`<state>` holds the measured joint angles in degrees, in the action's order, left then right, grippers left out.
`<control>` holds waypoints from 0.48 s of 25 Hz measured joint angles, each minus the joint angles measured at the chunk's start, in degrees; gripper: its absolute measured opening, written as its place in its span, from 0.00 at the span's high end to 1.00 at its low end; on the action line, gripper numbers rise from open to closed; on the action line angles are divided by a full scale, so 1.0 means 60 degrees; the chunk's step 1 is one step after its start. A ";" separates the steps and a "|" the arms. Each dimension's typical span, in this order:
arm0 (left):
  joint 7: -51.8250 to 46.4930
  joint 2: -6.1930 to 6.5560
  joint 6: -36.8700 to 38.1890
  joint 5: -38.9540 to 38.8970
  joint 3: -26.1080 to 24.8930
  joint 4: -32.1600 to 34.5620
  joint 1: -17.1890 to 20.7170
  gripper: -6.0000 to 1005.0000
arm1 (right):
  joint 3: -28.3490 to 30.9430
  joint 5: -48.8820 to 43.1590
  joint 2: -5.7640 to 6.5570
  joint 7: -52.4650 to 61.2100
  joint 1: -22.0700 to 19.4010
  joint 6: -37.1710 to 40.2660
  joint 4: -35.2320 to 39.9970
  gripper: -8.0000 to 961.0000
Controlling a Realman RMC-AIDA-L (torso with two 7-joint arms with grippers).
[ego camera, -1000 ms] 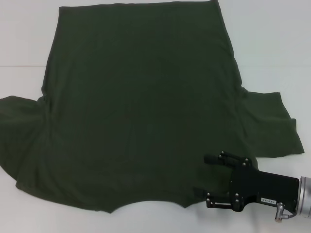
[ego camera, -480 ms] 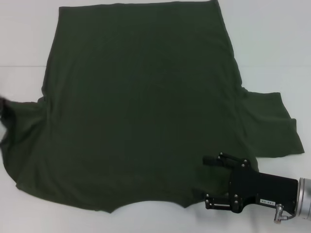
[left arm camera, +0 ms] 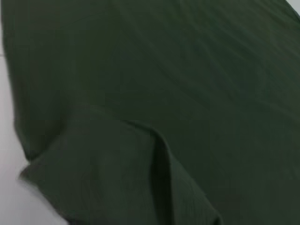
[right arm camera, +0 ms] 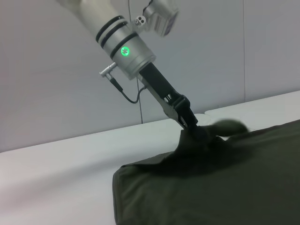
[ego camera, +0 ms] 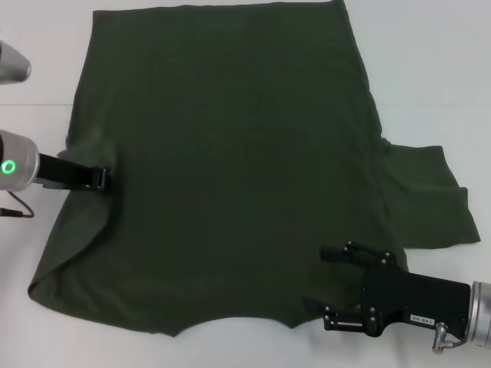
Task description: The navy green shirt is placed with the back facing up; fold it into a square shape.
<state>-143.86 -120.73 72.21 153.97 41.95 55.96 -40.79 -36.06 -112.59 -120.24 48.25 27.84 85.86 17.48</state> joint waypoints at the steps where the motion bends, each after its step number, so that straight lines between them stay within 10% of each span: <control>1: 0.0000 0.0000 0.0000 0.0000 0.0000 0.0000 0.0000 0.98 | 0.0002 -0.0001 0.0000 0.0000 -0.0003 0.0001 0.0000 0.05; 12: -0.0004 -0.0170 -0.0527 -0.0367 0.0018 -0.0683 0.0305 0.94 | 0.0052 0.0000 0.0000 -0.0027 -0.0012 -0.0046 -0.0059 0.05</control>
<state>-143.88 -121.75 69.05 151.77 42.06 51.86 -38.96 -35.74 -112.59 -120.23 48.08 27.77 85.58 17.13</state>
